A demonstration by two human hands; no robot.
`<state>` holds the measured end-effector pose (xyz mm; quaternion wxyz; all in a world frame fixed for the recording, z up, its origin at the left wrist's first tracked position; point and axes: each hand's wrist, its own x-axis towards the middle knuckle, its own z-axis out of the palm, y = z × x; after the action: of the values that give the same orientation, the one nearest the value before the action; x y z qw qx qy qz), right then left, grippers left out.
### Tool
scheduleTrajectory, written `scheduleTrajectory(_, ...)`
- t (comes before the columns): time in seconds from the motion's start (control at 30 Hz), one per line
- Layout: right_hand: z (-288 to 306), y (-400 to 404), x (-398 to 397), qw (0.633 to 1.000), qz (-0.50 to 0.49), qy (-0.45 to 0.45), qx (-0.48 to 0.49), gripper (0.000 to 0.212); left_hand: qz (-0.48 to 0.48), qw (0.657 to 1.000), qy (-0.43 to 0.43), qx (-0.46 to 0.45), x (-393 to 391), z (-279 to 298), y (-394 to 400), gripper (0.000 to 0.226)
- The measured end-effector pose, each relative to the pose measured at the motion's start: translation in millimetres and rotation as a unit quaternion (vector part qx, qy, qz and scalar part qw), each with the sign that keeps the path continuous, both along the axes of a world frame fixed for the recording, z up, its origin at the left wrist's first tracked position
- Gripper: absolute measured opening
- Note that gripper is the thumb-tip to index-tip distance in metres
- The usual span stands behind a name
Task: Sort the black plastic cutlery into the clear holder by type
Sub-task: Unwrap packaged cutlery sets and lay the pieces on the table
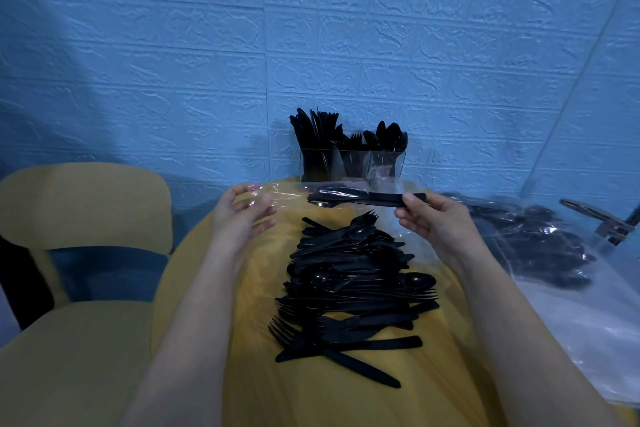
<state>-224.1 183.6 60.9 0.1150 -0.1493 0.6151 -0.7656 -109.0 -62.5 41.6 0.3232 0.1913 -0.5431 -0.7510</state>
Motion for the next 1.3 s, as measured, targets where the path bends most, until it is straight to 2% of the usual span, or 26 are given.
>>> scheduleTrajectory(0.07, -1.8, 1.9, -2.1, 1.000, -0.013, 0.002, 0.000, 0.006, 0.043, 0.999, 0.009, 0.003, 1.2, -1.9, -2.3, 0.011)
scheduleTrajectory(0.23, -6.8, 8.2, -6.5, 0.997, -0.057, -0.029, -0.035, 0.008, 0.186, 0.977, 0.072, 0.073, 5.3, -3.3, -12.9, 0.020)
scheduleTrajectory(0.33, -3.0, 9.5, -5.9, 0.999, -0.031, -0.028, -0.014, 0.008, 0.232, 0.962, 0.099, 0.107, 4.1, -4.5, -14.7, 0.023)
scheduleTrajectory(0.5, 4.9, 5.8, 3.2, 0.983, 0.089, 0.025, 0.158, 0.011, 0.164, 0.983, 0.071, 0.051, -2.3, -3.4, -1.9, 0.022)
scheduleTrajectory(0.63, 4.8, 5.2, 6.6, 0.945, 0.109, 0.087, 0.296, 0.008, 0.115, 0.992, 0.057, 0.010, -4.9, -2.5, 5.8, 0.021)
scheduleTrajectory(0.73, 5.5, 7.4, 7.1, 0.925, 0.098, 0.111, 0.349, 0.008, 0.090, 0.995, 0.037, -0.013, -6.6, -3.8, 8.4, 0.019)
scheduleTrajectory(0.9, 7.7, 7.3, 10.1, 0.905, 0.071, 0.168, 0.384, 0.013, 0.061, 0.997, 0.027, -0.049, -9.2, -5.1, 15.3, 0.017)
scheduleTrajectory(1.0, 8.5, 3.1, 7.5, 0.909, -0.018, 0.215, 0.357, 0.015, 0.042, 0.997, 0.036, -0.055, -9.3, -2.7, 20.6, 0.015)
scheduleTrajectory(1.13, 6.9, -2.8, 4.1, 0.908, -0.166, 0.281, 0.262, 0.015, 0.015, 0.995, 0.032, -0.090, -7.9, 1.1, 27.5, 0.015)
scheduleTrajectory(1.2, 9.0, -2.8, 6.0, 0.888, -0.197, 0.348, 0.228, 0.023, 0.012, 0.990, 0.020, -0.141, -7.2, 2.0, 29.2, 0.017)
scheduleTrajectory(1.23, 10.3, -3.2, 7.7, 0.866, -0.197, 0.395, 0.235, 0.027, 0.005, 0.986, 0.017, -0.166, -6.6, 2.5, 29.9, 0.018)
scheduleTrajectory(1.3, 9.8, -5.3, 9.1, 0.797, -0.173, 0.495, 0.299, 0.035, -0.025, 0.976, 0.011, -0.216, -5.6, 2.6, 31.7, 0.018)
